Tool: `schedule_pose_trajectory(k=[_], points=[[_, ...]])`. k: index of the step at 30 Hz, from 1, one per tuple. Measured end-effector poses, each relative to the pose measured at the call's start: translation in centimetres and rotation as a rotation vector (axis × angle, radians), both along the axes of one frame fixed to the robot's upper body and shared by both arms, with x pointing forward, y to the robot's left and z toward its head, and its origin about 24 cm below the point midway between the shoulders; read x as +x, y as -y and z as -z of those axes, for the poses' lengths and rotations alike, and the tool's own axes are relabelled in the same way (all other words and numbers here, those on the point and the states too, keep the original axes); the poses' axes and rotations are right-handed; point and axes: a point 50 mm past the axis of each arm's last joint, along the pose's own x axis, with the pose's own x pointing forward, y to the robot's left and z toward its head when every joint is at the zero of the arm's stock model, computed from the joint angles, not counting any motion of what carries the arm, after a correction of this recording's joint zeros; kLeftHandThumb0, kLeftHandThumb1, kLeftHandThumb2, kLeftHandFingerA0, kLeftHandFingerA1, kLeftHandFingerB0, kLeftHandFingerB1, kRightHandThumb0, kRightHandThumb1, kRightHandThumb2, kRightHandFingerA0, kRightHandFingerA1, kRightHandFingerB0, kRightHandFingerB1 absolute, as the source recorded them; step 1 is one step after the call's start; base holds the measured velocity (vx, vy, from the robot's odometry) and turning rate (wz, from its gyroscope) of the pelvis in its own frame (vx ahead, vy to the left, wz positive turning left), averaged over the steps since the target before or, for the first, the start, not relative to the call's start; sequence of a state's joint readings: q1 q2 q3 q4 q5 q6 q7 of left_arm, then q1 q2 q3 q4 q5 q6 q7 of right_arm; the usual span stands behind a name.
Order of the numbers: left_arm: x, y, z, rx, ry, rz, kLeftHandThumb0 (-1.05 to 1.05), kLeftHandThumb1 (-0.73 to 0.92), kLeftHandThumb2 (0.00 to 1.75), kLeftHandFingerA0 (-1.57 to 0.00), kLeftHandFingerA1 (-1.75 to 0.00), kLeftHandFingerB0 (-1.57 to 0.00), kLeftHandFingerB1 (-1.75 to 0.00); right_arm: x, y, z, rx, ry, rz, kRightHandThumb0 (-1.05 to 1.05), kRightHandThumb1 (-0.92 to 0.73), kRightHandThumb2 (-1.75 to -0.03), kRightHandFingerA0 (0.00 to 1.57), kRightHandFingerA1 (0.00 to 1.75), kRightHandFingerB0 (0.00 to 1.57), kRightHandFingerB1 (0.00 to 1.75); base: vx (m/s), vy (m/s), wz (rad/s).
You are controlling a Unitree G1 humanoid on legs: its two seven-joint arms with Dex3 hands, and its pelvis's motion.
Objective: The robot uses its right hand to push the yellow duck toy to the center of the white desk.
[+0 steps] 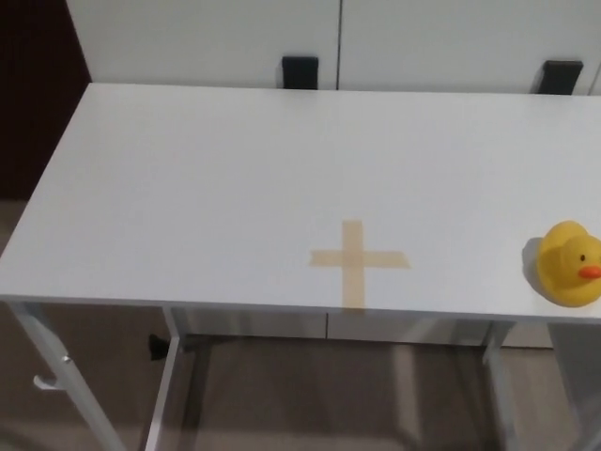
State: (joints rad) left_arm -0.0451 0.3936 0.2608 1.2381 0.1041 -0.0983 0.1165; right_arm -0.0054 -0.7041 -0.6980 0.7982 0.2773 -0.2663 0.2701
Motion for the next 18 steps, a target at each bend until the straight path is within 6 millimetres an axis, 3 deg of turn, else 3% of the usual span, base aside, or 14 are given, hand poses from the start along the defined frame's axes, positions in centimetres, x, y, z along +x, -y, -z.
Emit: schedule_pose_trajectory(k=[1,5,6,7,8,9,10,11,12,14,17,18], points=[[-0.2,0.0,0.0,0.002,-0.004,-0.004,0.24,-0.10,1.75,-1.14,-1.21,-1.13,-1.17,1.2,-0.6,-0.7,-0.009,0.027,-0.044,-0.73,-0.80,-0.65,0.32,0.44,0.28,0.35,0.00,0.000,0.00],[-0.1,0.0,0.1,0.002,-0.002,-0.005,0.27,-0.10,1.75,-1.13,-1.22,-1.08,-1.20,5.9,-4.0,-1.6,0.006,0.101,-0.231,-0.75,-0.87,-0.67,0.28,0.40,0.28,0.32,0.00,0.000,0.00],[-0.2,0.0,0.1,0.001,-0.004,-0.009,0.30,0.10,1.75,-1.10,-1.22,-1.14,-1.23,6.7,-4.8,-1.5,0.007,0.096,-0.270,-0.72,-0.89,-0.67,0.27,0.38,0.28,0.34,0.00,0.000,0.00],[-0.3,0.0,0.1,0.000,-0.006,-0.011,0.30,0.10,1.75,-1.10,-1.22,-1.14,-1.23,7.1,-5.2,-1.5,0.006,0.091,-0.288,-0.72,-0.89,-0.67,0.27,0.38,0.28,0.34,0.00,0.000,0.00],[-0.5,0.0,0.2,-0.001,-0.011,-0.014,0.29,-0.07,1.75,-1.10,-1.23,-1.08,-1.18,8.0,-6.3,-1.4,0.004,0.083,-0.328,-0.71,-0.90,-0.67,0.27,0.38,0.28,0.35,0.00,0.000,0.00],[-0.5,0.0,0.2,-0.001,-0.011,-0.014,0.29,-0.07,1.75,-1.10,-1.23,-1.08,-1.18,8.0,-6.3,-1.4,0.004,0.083,-0.328,-0.71,-0.90,-0.67,0.27,0.38,0.28,0.35,0.00,0.000,0.00],[-0.5,0.0,0.2,-0.002,-0.012,-0.016,0.37,0.10,1.75,-1.07,-1.22,-1.17,-1.22,9.6,-8.2,-0.9,0.008,0.062,-0.396,-0.65,-0.91,-0.67,0.27,0.35,0.27,0.34,0.00,0.000,0.00],[-0.5,0.0,0.2,-0.003,-0.013,-0.016,0.37,0.10,1.75,-1.07,-1.22,-1.17,-1.22,10.3,-9.3,-0.5,0.009,0.045,-0.429,-0.65,-0.91,-0.67,0.27,0.35,0.27,0.34,0.00,0.000,0.00],[-0.6,0.0,0.3,-0.003,-0.015,-0.017,0.37,-0.07,1.75,-1.09,-1.21,-1.11,-1.16,10.9,-10.2,-0.3,0.009,0.033,-0.452,-0.67,-0.91,-0.68,0.29,0.34,0.26,0.34,0.00,0.000,0.00],[-0.7,0.0,0.3,-0.004,-0.017,-0.016,0.41,-0.09,1.75,-1.12,-1.19,-1.13,-1.15,11.4,-11.2,0.2,0.010,0.011,-0.474,-0.68,-0.92,-0.70,0.29,0.38,0.26,0.35,0.00,0.000,0.00],[-0.8,0.1,0.3,-0.004,-0.022,-0.014,0.41,-0.10,1.75,-1.11,-1.18,-1.12,-1.13,12.5,-13.0,1.6,0.019,-0.039,-0.499,-0.69,-0.92,-0.72,0.27,0.39,0.25,0.36,0.00,0.000,0.00],[-0.8,0.1,0.4,-0.004,-0.022,-0.014,0.39,0.04,1.75,-1.10,-1.17,-1.20,-1.17,12.6,-13.3,1.8,0.021,-0.046,-0.500,-0.70,-0.92,-0.71,0.27,0.40,0.26,0.36,0.00,0.000,0.00]])
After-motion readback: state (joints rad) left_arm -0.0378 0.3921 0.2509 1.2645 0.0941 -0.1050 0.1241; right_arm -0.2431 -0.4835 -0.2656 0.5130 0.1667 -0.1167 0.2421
